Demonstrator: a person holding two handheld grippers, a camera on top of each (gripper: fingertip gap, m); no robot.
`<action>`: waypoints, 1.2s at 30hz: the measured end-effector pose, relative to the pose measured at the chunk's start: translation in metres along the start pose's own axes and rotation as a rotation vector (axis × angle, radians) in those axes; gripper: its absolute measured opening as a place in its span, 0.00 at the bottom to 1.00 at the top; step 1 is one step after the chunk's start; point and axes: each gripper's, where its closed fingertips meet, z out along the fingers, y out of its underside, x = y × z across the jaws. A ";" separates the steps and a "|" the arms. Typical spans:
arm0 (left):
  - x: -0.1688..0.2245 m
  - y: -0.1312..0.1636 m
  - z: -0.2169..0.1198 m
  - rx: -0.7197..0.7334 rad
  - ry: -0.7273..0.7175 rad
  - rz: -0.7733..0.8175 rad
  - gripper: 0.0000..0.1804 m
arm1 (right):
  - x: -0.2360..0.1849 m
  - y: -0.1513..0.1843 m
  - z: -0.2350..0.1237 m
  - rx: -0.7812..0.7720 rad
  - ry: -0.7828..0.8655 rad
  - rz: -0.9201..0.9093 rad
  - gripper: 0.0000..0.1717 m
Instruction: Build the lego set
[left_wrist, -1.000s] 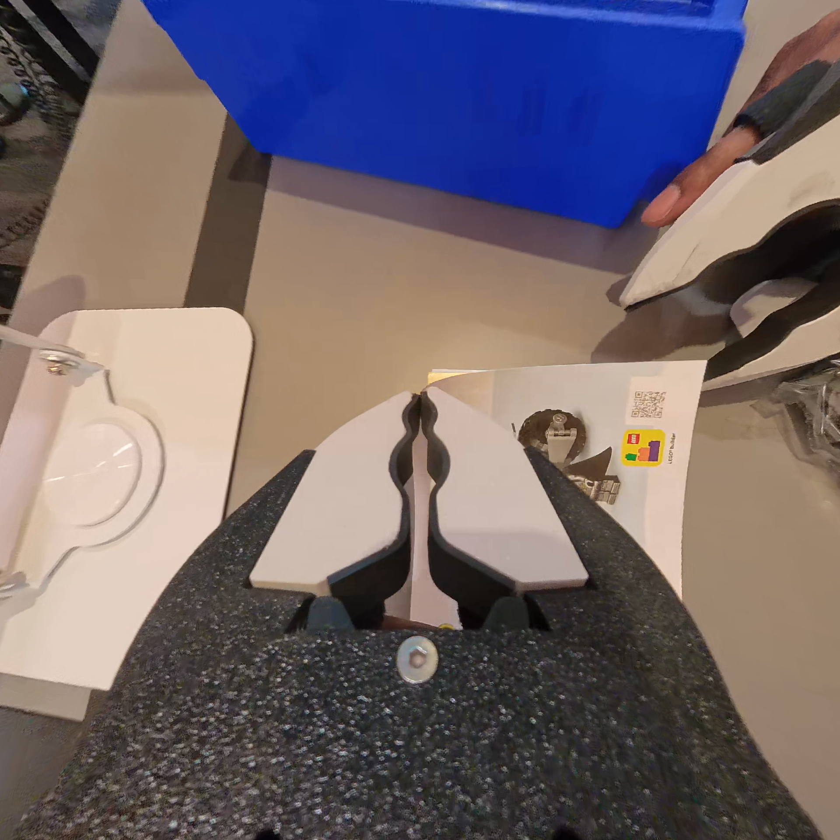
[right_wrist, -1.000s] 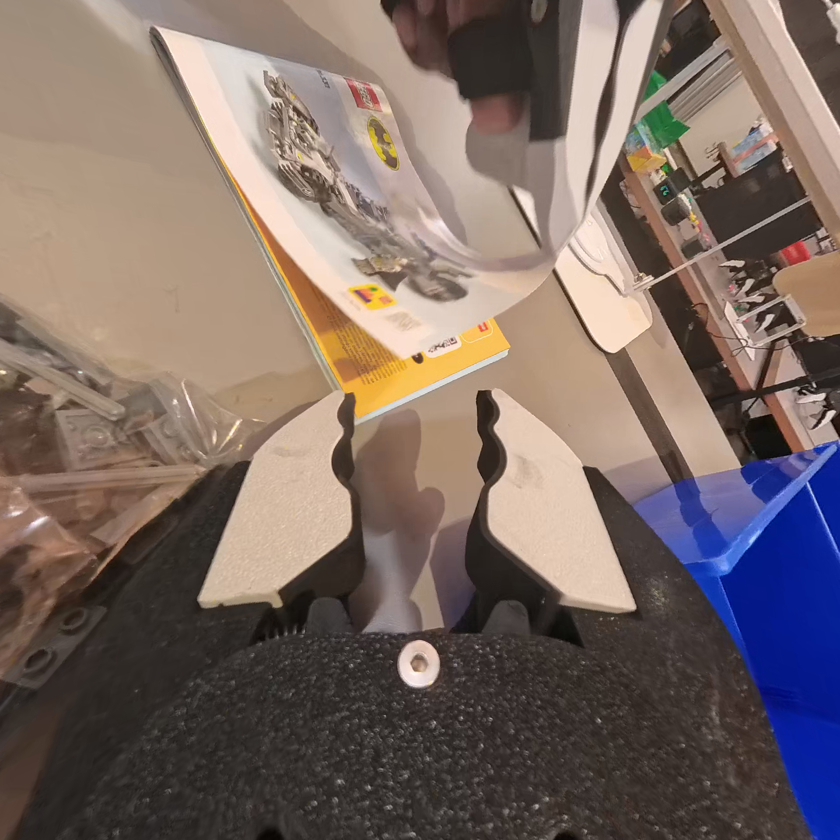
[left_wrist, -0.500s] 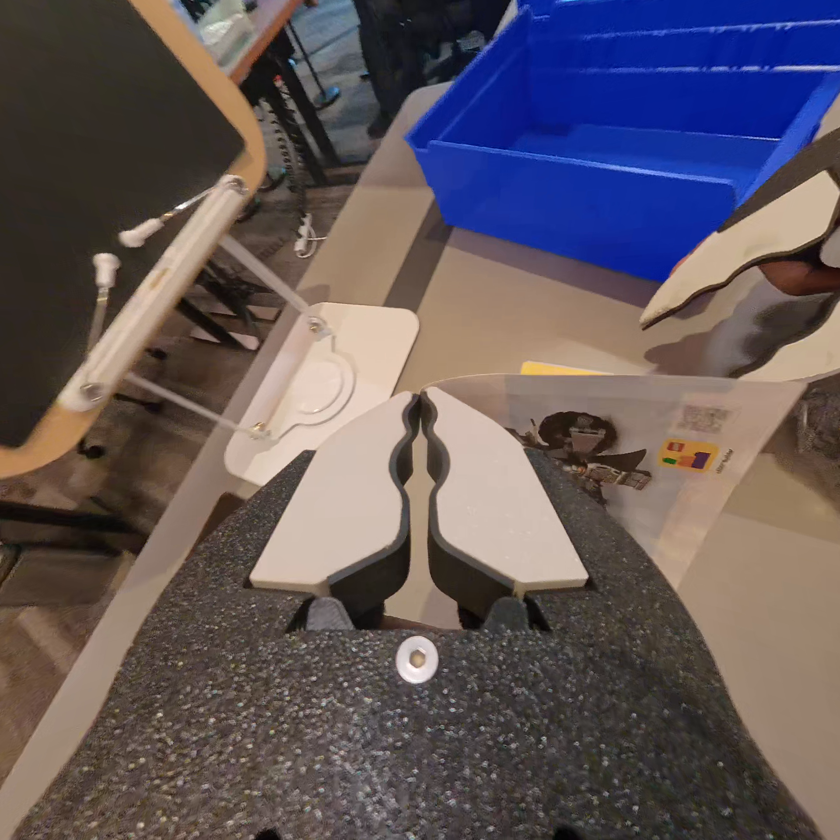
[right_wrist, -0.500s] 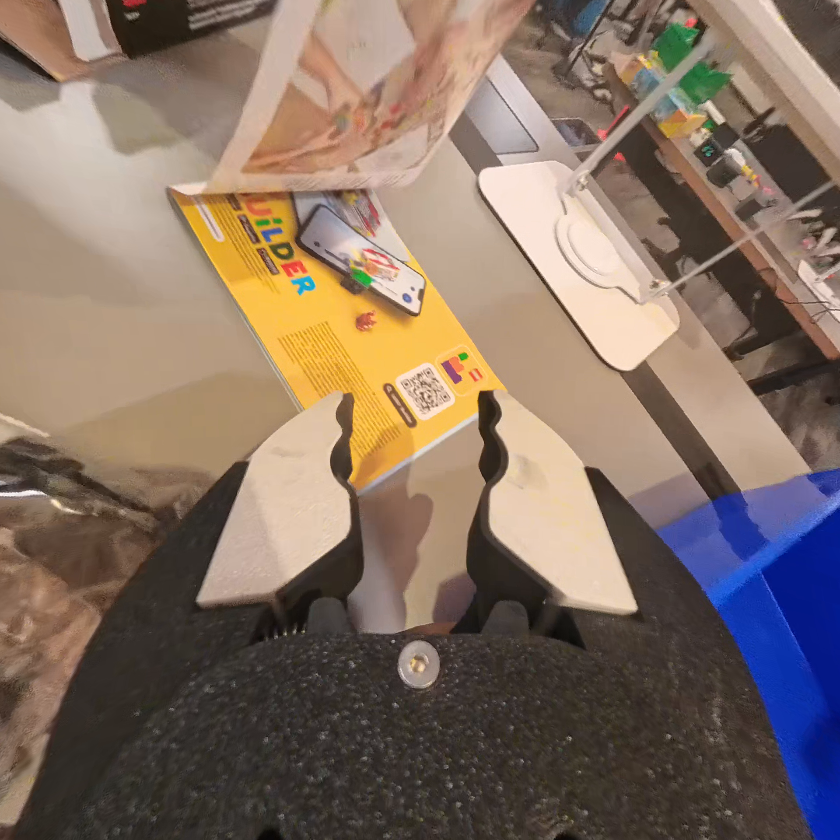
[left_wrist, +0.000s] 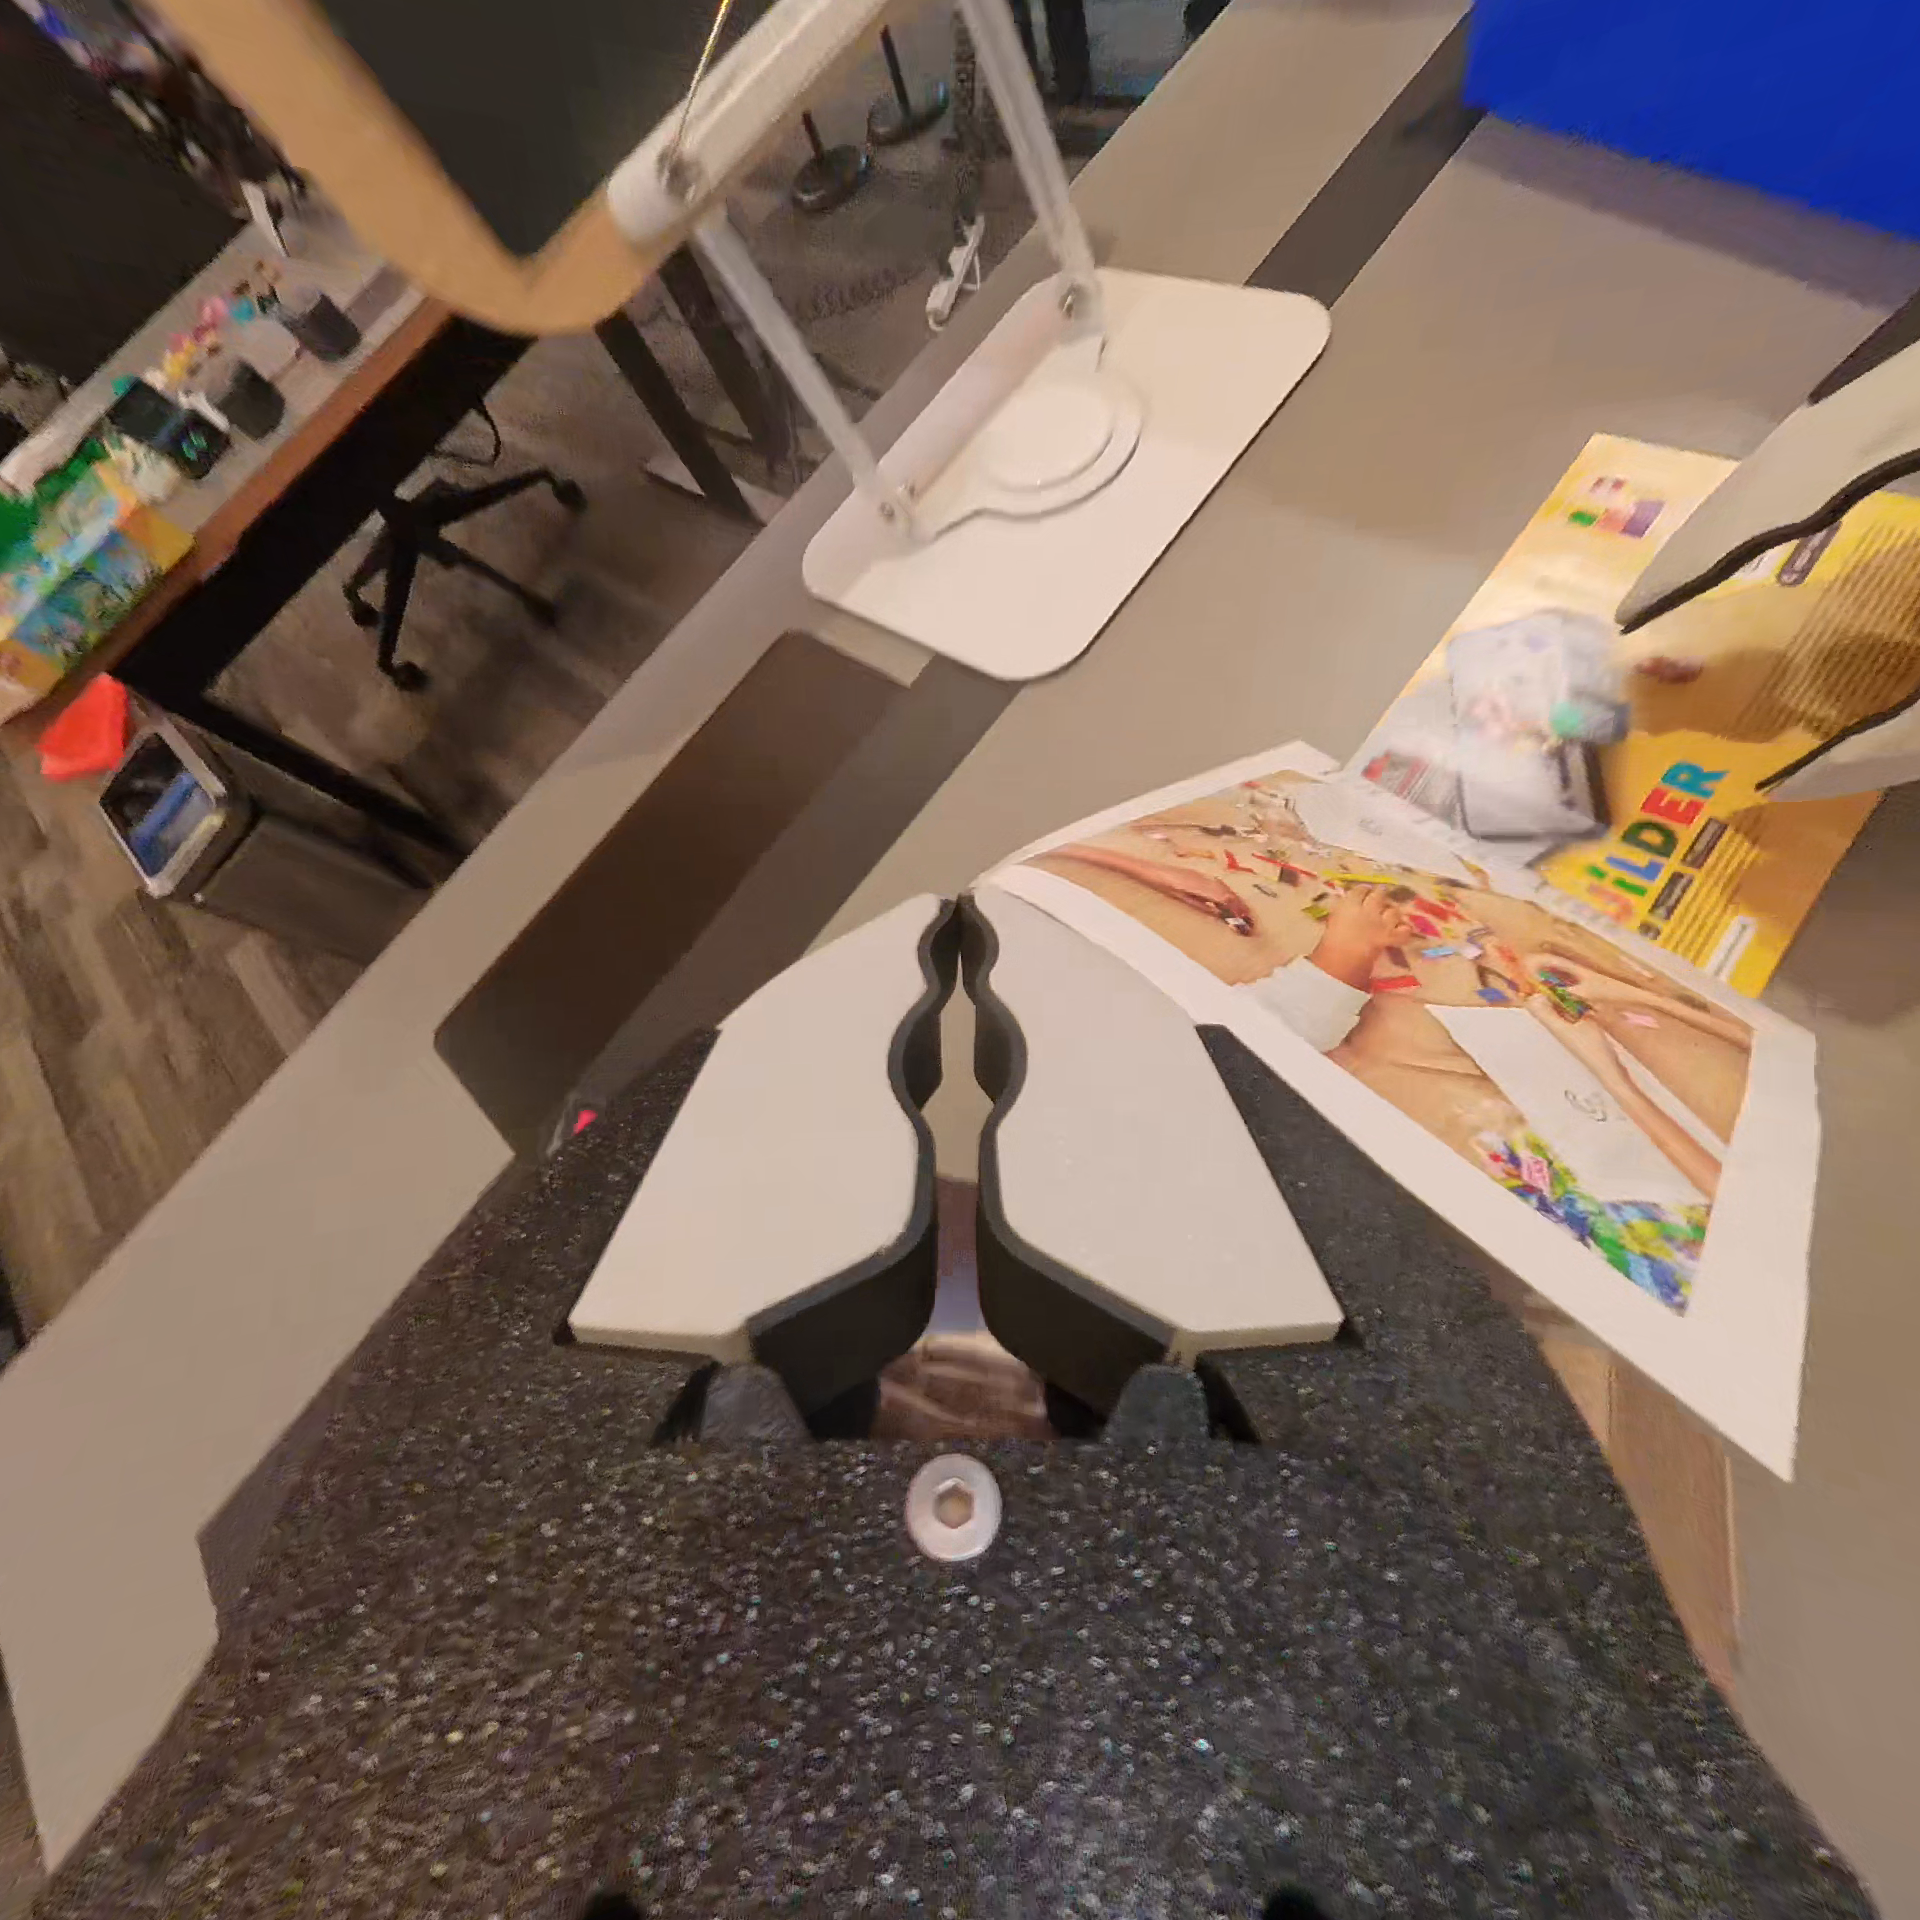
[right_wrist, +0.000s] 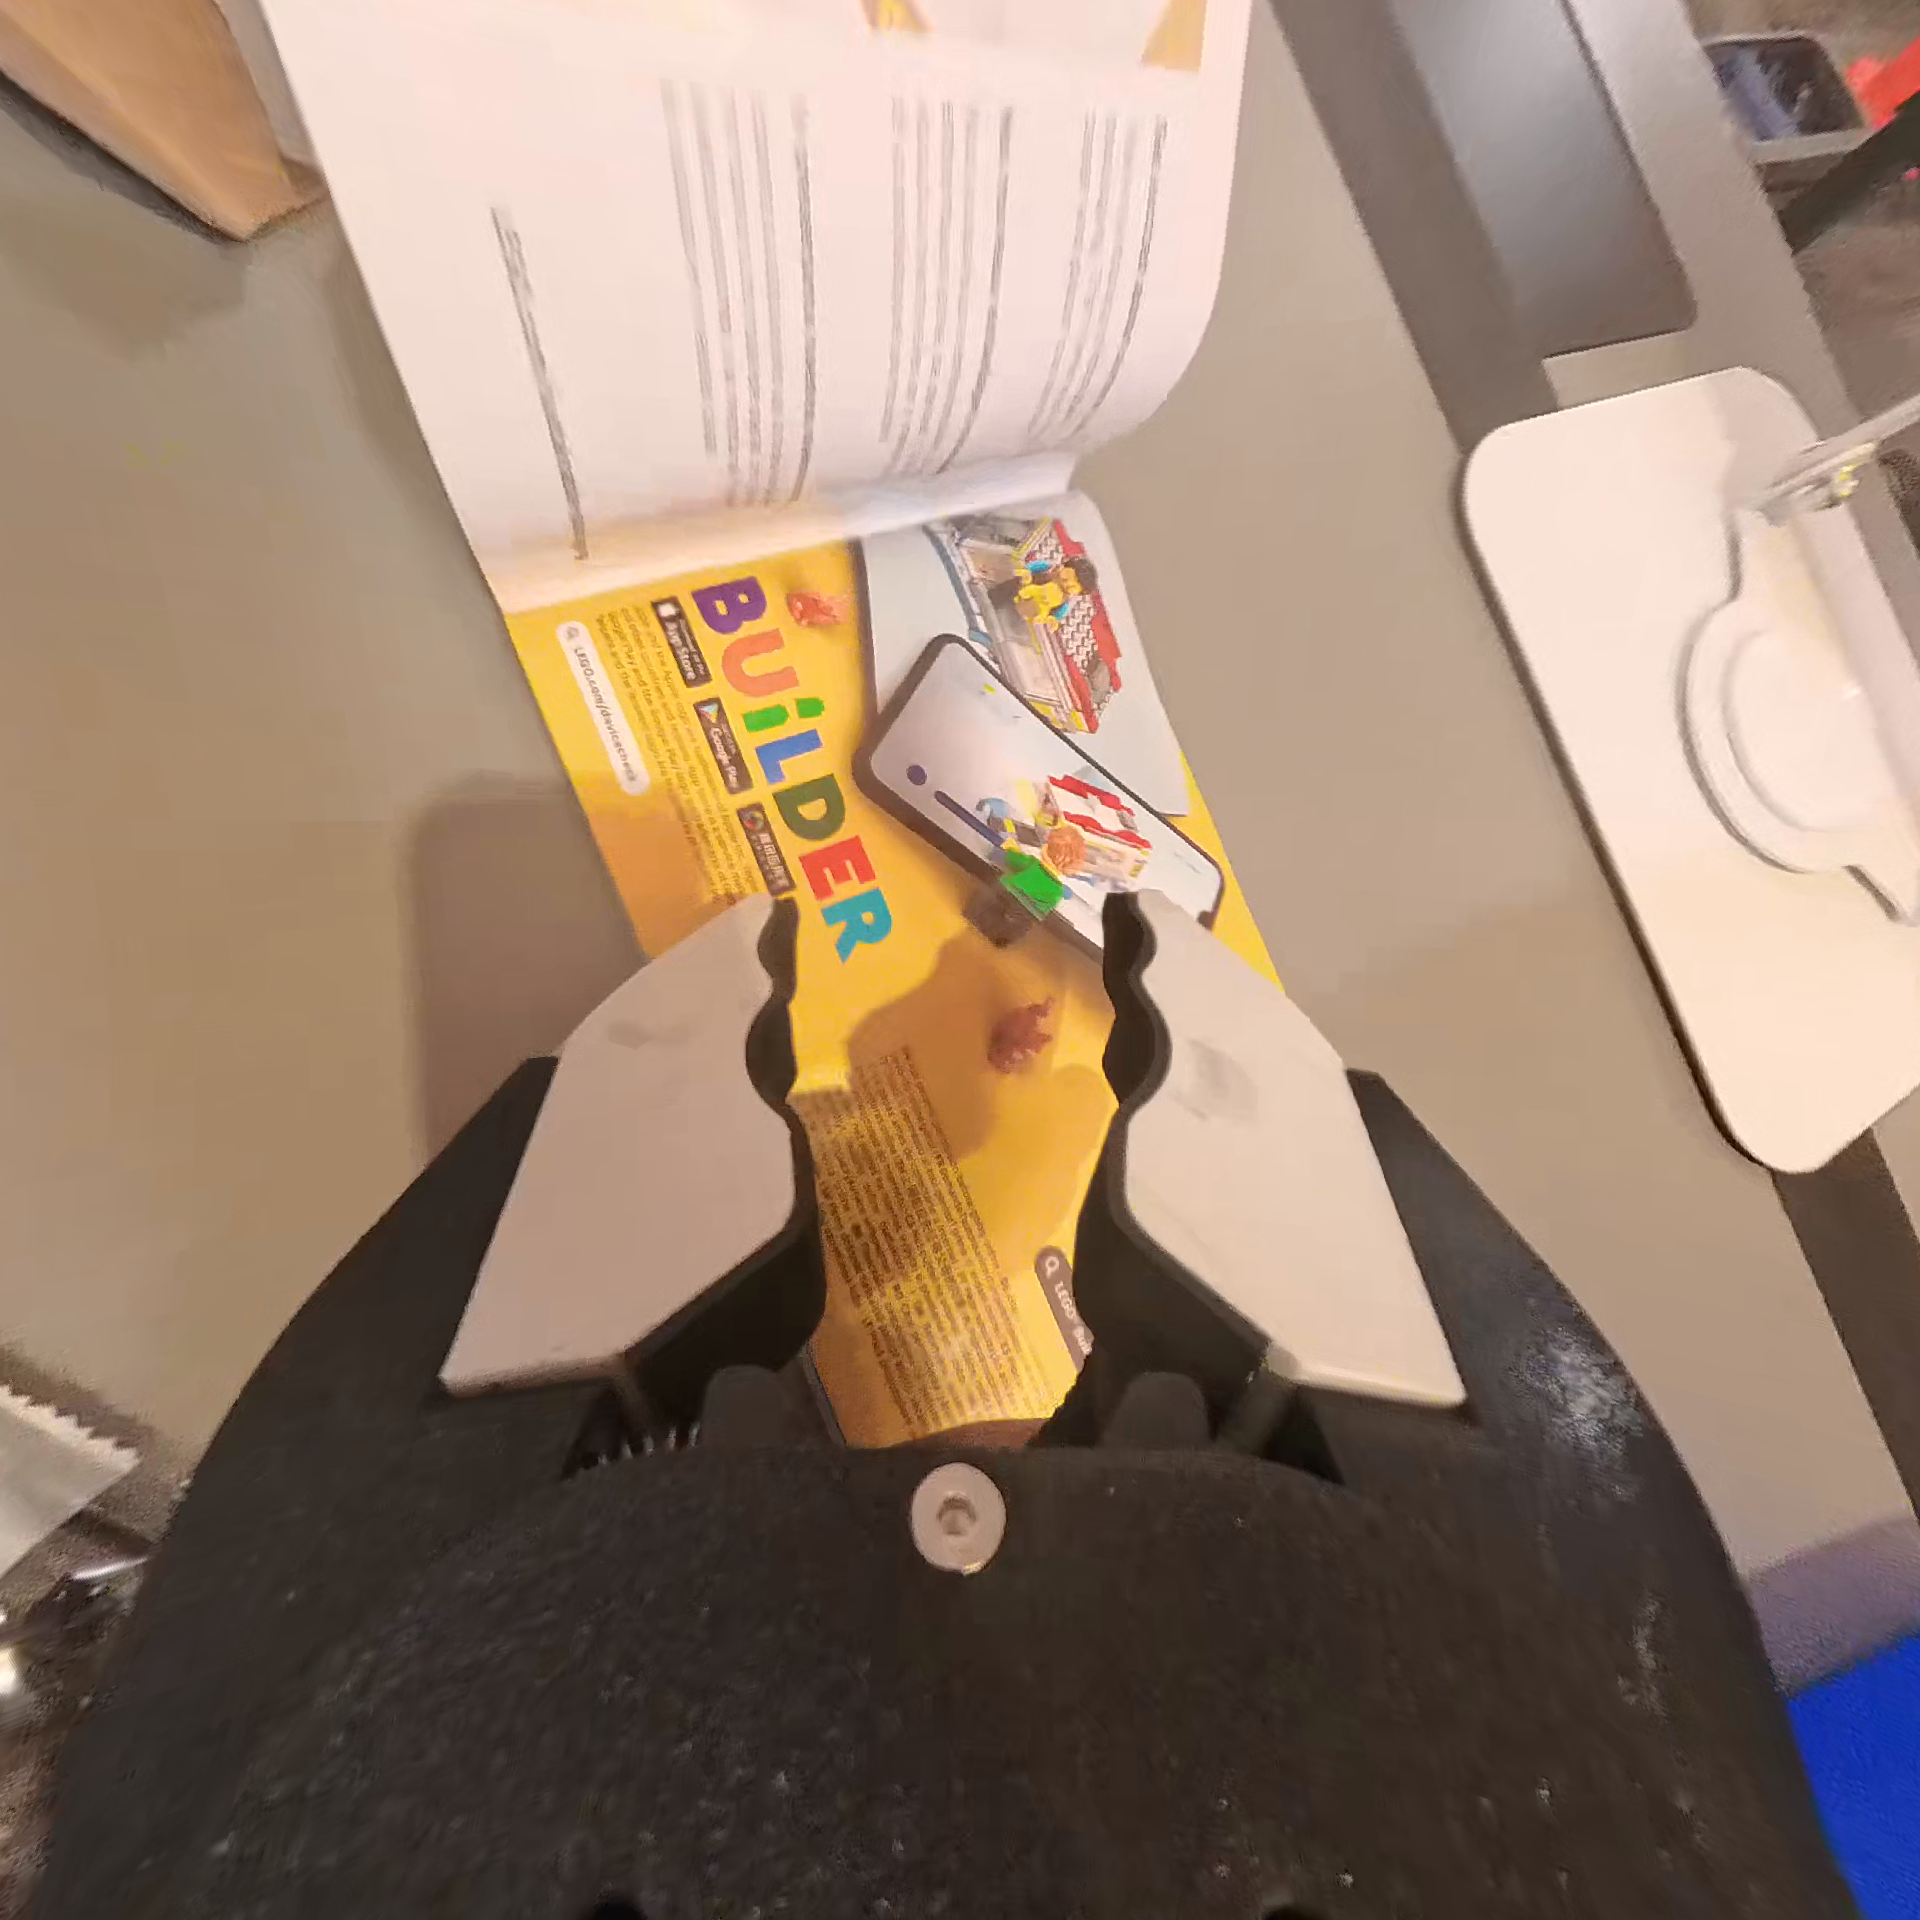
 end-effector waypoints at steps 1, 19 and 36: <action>-0.003 0.008 -0.003 -0.011 0.006 -0.018 0.00 | 0.000 0.002 0.003 -0.018 0.003 -0.014 0.34; 0.039 -0.015 -0.002 0.031 0.161 0.044 0.08 | 0.009 0.013 0.003 -0.050 0.038 -0.010 0.34; 0.164 -0.064 0.070 -0.056 0.381 0.247 0.16 | 0.075 0.065 -0.018 -0.156 0.283 0.201 0.33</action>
